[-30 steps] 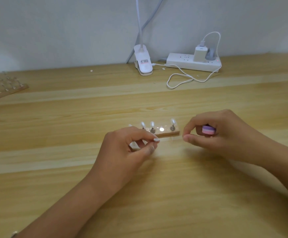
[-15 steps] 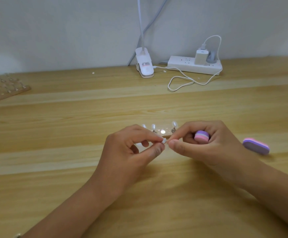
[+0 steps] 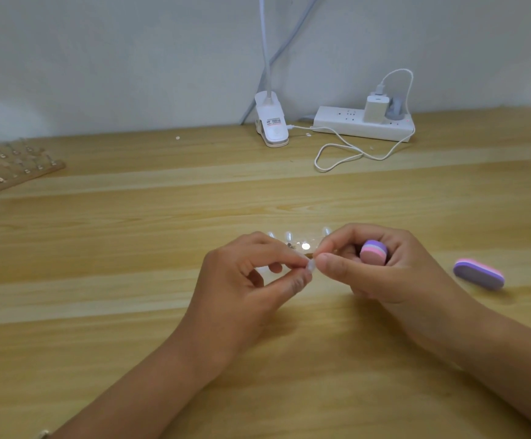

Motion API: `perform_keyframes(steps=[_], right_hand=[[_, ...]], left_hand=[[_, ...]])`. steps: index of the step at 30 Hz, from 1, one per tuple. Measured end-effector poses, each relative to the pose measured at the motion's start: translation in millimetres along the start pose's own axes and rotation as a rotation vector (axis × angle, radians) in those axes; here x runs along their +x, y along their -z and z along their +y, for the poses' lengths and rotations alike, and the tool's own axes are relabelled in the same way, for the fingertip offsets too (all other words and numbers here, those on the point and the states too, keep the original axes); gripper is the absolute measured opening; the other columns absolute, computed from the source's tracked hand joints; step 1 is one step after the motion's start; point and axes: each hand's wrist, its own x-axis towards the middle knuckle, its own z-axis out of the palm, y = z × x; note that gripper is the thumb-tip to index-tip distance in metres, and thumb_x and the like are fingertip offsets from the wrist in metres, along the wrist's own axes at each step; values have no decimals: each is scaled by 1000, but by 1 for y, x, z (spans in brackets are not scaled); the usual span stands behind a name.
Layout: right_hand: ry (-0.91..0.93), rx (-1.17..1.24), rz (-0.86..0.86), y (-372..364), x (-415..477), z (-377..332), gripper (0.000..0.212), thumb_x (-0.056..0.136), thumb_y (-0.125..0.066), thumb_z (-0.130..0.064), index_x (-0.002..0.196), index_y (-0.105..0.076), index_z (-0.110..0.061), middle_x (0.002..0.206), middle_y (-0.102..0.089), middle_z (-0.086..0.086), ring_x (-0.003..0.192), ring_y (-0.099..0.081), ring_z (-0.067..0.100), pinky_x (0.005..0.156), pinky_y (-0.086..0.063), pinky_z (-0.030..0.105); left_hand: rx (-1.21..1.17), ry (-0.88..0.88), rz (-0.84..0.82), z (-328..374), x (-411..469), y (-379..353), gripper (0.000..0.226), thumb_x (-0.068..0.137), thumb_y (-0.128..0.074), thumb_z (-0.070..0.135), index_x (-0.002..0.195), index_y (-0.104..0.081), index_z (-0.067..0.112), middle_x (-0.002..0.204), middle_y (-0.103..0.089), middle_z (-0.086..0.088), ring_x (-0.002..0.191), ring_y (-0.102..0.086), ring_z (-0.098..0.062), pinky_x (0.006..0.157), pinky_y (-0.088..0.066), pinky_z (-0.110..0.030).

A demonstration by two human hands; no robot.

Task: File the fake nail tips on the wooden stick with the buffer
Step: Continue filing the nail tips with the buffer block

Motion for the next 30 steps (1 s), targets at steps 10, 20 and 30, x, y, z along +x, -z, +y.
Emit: perform_keyframes(steps=[10,20,30], right_hand=[[-119,-2,-46,2,0,-1,20,75,-77,-23,76,-67,-6,55,-34,-5,52,-25,13,46,-26,22],[29,-228,45,3,0,-3,19,84,-80,-20,91,-63,-16,59,-43,-16,52,-34,3,51,-33,14],[293,-735,-102,13,-4,5,25,89,-49,-13,105,-46,-32,96,-49,-22,92,-52,2,80,-37,7]], left_hand=[[-23,-74,5,0,-2,-2,8,75,-79,22,81,-80,27,80,-69,9,79,-64,-15,54,-46,-30],[-11,90,-30,-3,0,1,11,69,-87,21,73,-79,29,70,-71,11,67,-63,-8,51,-44,-33],[41,119,-41,-2,1,0,13,70,-84,8,73,-79,20,66,-72,12,58,-61,5,56,-34,-2]])
